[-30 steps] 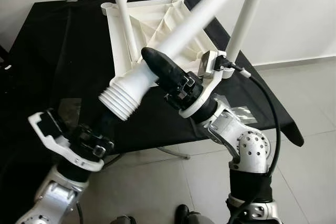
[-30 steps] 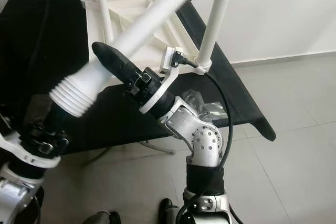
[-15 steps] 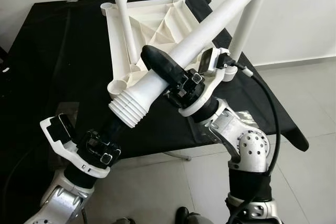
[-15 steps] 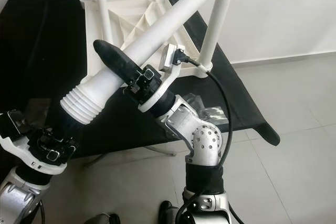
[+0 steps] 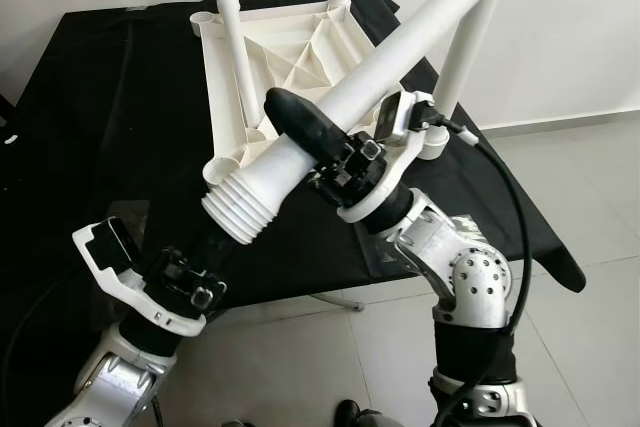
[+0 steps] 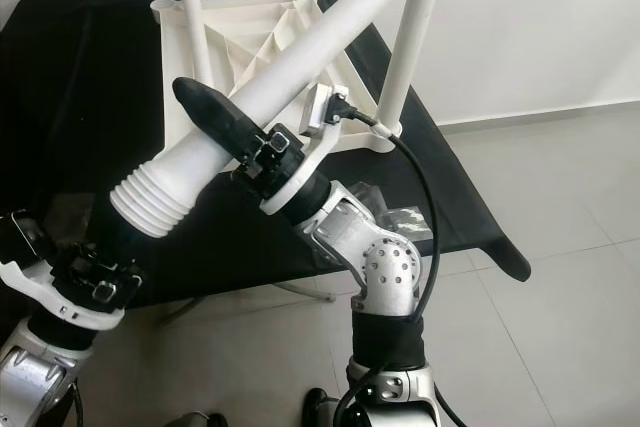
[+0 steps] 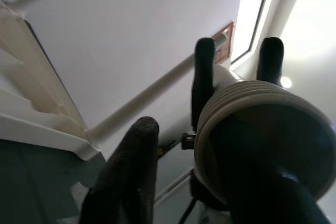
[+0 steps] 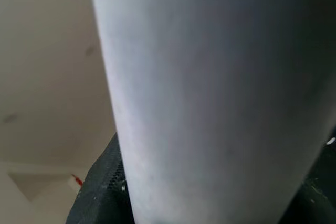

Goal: Building children table

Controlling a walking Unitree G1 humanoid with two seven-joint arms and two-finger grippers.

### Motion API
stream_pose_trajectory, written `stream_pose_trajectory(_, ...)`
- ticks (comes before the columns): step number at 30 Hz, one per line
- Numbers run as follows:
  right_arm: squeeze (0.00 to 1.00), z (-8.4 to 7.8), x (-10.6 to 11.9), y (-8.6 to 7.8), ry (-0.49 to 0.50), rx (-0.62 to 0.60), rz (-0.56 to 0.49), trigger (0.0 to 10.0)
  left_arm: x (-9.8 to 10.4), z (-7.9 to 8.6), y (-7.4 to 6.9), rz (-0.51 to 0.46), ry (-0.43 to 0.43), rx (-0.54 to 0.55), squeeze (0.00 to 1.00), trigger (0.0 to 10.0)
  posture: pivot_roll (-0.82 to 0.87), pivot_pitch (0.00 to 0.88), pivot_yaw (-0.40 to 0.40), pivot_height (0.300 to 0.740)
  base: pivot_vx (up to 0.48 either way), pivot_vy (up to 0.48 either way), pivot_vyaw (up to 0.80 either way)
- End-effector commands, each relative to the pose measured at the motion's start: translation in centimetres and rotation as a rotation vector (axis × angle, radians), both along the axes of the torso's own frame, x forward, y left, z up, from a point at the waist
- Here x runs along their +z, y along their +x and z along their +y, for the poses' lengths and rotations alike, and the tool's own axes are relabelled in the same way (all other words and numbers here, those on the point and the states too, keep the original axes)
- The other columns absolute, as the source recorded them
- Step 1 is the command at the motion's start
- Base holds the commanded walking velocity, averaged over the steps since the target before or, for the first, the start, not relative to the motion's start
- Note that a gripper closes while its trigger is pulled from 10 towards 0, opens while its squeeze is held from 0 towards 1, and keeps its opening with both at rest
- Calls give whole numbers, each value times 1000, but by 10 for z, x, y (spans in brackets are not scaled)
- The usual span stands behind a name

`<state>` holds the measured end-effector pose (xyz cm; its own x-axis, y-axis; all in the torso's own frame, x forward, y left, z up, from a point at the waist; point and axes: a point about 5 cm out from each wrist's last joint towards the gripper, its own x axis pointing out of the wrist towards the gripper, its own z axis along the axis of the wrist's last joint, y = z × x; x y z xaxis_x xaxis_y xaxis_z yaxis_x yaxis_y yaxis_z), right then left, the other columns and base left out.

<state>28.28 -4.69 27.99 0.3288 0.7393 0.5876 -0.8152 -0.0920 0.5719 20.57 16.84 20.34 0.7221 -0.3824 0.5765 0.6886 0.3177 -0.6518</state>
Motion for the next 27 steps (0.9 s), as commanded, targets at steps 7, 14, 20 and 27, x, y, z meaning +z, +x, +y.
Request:
stream_pose_trajectory(7,0,-4,9,7,-42,-101,-69,0,-21,66,-5,97,92,252,1000,10000,-125,152,-29,740,0,0,0)
stream_pose_trajectory(14,0,-4,12,9,-28,-120,-73,0,-36,92,-17,165,151,329,1000,10000,-120,153,-22,740,0,0,0)
stream_pose_trajectory(20,0,-4,9,14,-113,-195,-115,0,-52,111,-25,271,240,455,1000,10000,-122,156,-22,740,0,0,0)
stream_pose_trajectory(27,0,6,-14,17,-411,-304,-267,10000,-39,126,0,370,394,762,0,10000,-121,157,-27,740,0,0,0)
